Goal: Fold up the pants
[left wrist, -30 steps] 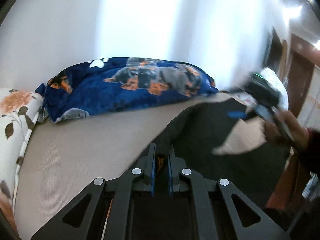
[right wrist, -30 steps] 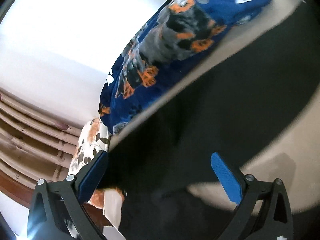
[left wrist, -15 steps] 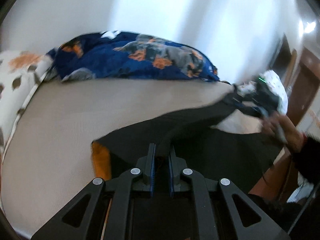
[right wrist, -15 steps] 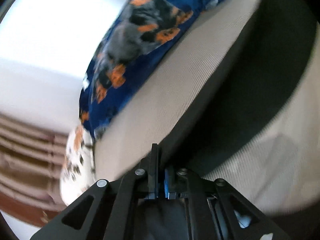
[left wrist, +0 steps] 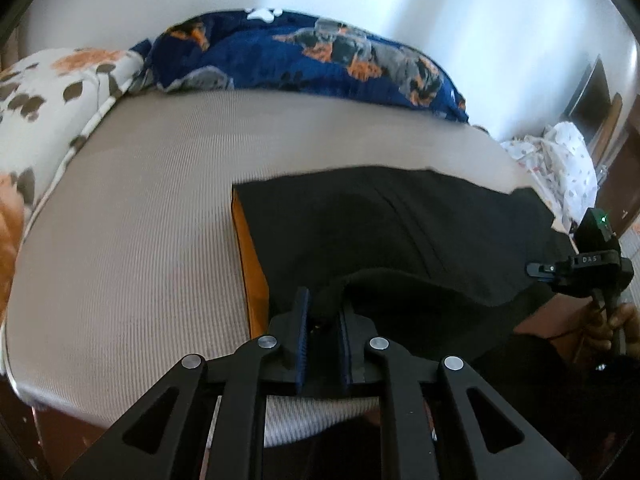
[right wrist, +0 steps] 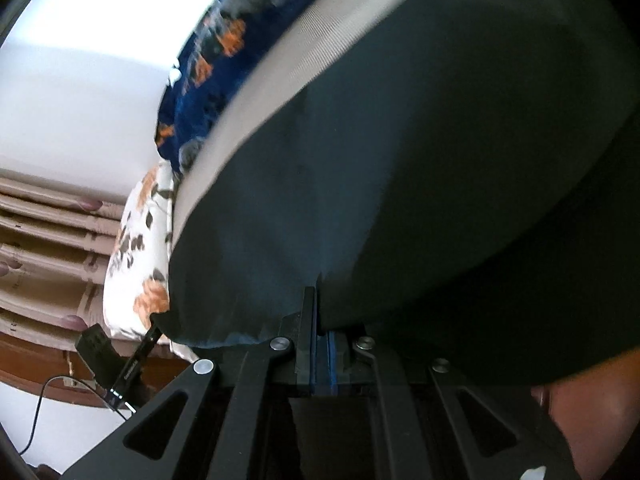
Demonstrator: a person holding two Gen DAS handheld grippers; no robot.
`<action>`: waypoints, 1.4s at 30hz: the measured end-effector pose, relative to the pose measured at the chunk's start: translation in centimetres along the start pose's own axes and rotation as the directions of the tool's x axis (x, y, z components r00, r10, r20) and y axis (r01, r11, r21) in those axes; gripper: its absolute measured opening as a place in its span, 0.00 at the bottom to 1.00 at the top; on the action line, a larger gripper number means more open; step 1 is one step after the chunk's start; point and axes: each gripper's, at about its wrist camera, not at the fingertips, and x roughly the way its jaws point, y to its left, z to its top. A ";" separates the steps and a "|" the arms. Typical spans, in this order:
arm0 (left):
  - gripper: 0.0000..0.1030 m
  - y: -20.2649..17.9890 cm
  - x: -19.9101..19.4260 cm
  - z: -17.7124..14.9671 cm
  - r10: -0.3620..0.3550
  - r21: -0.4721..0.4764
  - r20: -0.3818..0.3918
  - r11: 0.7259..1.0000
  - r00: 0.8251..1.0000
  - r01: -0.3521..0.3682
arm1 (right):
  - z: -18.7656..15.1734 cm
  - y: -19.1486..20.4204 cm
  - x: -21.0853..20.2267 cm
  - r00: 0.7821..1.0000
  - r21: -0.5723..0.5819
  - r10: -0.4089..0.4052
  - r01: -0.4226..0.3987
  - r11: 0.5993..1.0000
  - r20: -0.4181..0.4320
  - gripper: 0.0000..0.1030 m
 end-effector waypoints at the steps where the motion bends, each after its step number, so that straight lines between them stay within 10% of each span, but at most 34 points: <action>1: 0.14 0.0 0.1 -0.4 0.004 0.002 -0.007 1.000 1.000 -0.004 | -0.4 -0.3 0.1 1.000 0.015 0.002 -0.002 1.000 -0.010 0.06; 6: 0.22 0.3 0.3 -1.6 0.050 -0.002 -0.027 0.999 0.998 -0.050 | -1.0 -0.8 1.1 0.999 0.045 0.009 -0.008 0.999 -0.038 0.06; 10: 0.67 1.3 -1.5 -1.7 0.170 -0.053 0.003 0.984 0.985 -0.170 | -0.9 -0.7 1.6 0.999 0.045 0.013 -0.011 0.999 -0.047 0.07; 15: 0.70 1.5 -6.0 -0.5 0.303 -0.107 0.139 0.951 0.943 -0.290 | -0.8 -1.0 1.8 0.998 0.048 0.026 -0.024 0.999 -0.055 0.07; 18: 0.70 -0.4 -6.4 1.4 0.262 -0.073 0.157 0.965 0.952 -0.253 | -0.8 -1.1 1.8 0.998 0.044 0.031 -0.028 0.999 -0.058 0.07; 22: 0.70 -3.4 -0.5 1.9 0.146 -0.016 -0.020 0.989 0.989 -0.147 | -0.8 -1.2 1.7 0.997 0.041 0.056 -0.054 0.998 -0.057 0.09; 25: 0.68 -3.5 5.1 0.1 0.158 0.005 -0.180 0.987 0.971 -0.160 | -0.6 -2.2 1.0 0.992 0.080 0.117 -0.114 0.990 -0.038 0.11; 29: 0.68 -3.7 5.6 -0.9 0.195 0.019 -0.144 0.981 0.970 -0.194 | 1.2 -4.9 -2.4 0.980 0.109 0.179 -0.188 0.976 0.087 0.30; 35: 0.69 -3.6 6.0 -0.6 0.210 0.025 -0.142 0.978 0.967 -0.208 | 8.4 -10.6 -8.6 0.925 0.129 0.218 -0.269 0.955 0.312 0.34; 39: 0.69 -4.4 5.7 -1.3 0.219 0.038 -0.141 0.976 0.965 -0.216 | 13.1 -15.1 -12.2 0.808 0.203 0.319 -0.465 0.862 0.495 0.54; 42: 0.69 -4.4 5.9 -1.0 0.221 0.037 -0.139 0.975 0.965 -0.218 | 16.2 -16.4 -14.5 0.778 0.203 0.253 -0.435 0.877 0.575 0.59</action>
